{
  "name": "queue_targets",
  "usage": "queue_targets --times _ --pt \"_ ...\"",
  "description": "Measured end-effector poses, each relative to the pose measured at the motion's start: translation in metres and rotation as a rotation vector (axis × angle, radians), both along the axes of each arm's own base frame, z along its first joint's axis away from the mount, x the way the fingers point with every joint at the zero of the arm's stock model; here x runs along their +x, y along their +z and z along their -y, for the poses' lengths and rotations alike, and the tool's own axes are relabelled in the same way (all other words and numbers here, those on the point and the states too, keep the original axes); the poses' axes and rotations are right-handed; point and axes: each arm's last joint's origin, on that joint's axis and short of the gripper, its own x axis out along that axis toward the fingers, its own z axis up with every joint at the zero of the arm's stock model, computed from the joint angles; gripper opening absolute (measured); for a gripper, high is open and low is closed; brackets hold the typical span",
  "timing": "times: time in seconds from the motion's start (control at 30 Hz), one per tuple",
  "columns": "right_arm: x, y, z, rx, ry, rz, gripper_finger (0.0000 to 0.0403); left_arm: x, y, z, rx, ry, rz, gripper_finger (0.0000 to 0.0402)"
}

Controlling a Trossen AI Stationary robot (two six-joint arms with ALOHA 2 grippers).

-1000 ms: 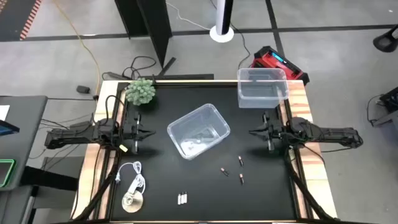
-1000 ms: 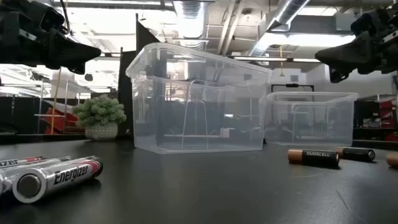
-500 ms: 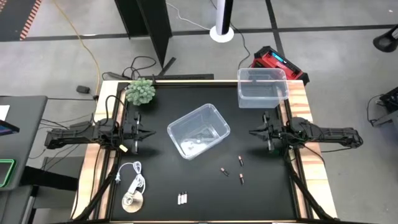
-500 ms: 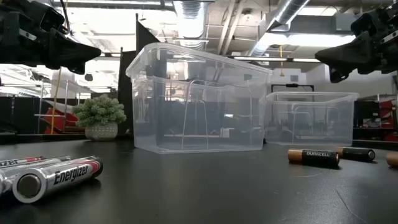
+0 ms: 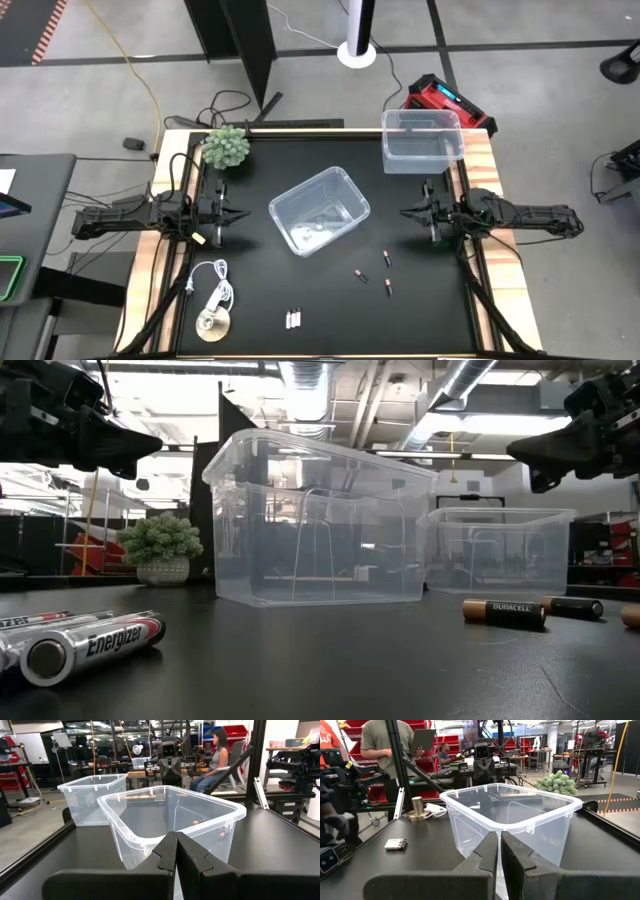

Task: Sort batteries

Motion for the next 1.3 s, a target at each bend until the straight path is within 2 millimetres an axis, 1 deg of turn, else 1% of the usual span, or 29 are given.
queue_targets --times 0.2,0.3,0.4,0.47,0.57,0.67,0.7,0.77,0.8,0.9,0.97,1.07,1.13,1.3 --pt "0.0 0.0 0.0 -0.002 -0.002 0.002 0.0043 0.0 0.0 0.0 0.0 0.0 0.0 0.0004" --pt "0.0 0.005 0.002 -0.059 -0.047 0.053 0.0043 0.0 0.0 0.0 0.004 0.0 0.0 0.0004" --pt "-0.001 0.012 0.002 0.114 -0.035 0.129 0.0043 0.0 0.003 0.0 0.085 0.003 0.025 0.0004" --pt "-0.003 0.022 0.003 0.128 -0.032 0.237 0.0043 0.0 0.005 0.0 0.119 0.006 0.043 0.0004" --pt "-0.01 0.041 0.004 0.11 -0.039 0.43 0.0043 0.0 0.003 0.0 0.111 0.004 0.02 0.0004" --pt "-0.018 0.057 0.005 -0.006 -0.089 0.544 0.0043 0.0 0.003 0.0 0.101 0.007 0.024 0.0004" --pt "-0.021 0.064 0.006 -0.013 -0.098 0.587 0.0042 0.0 0.005 0.0 0.099 0.02 0.041 0.0004" --pt "-0.025 0.073 0.006 0.062 -0.084 0.62 0.004 0.0 0.006 -0.001 0.065 0.026 0.062 0.0004" --pt "-0.024 0.074 0.007 0.099 -0.071 0.578 0.0038 0.0 0.006 -0.001 0.036 0.024 0.063 0.0004" --pt "-0.017 0.069 0.005 0.165 0.001 0.34 0.0033 0.0 0.007 -0.001 -0.022 0.024 0.074 0.0004" --pt "-0.013 0.066 0.004 0.248 0.013 0.209 0.0032 -0.001 0.008 -0.001 -0.05 0.023 0.092 0.0004" --pt "-0.004 0.056 0.001 0.35 0.053 0.009 0.0033 -0.001 0.01 -0.001 -0.089 0.018 0.106 0.0004" --pt "0.001 0.051 -0.003 0.379 0.095 -0.111 0.0034 -0.001 0.009 -0.001 -0.095 0.018 0.102 0.0004" --pt "0.012 0.047 -0.014 0.439 0.139 -0.361 0.0034 -0.001 0.009 -0.001 -0.095 0.019 0.096 0.0004"
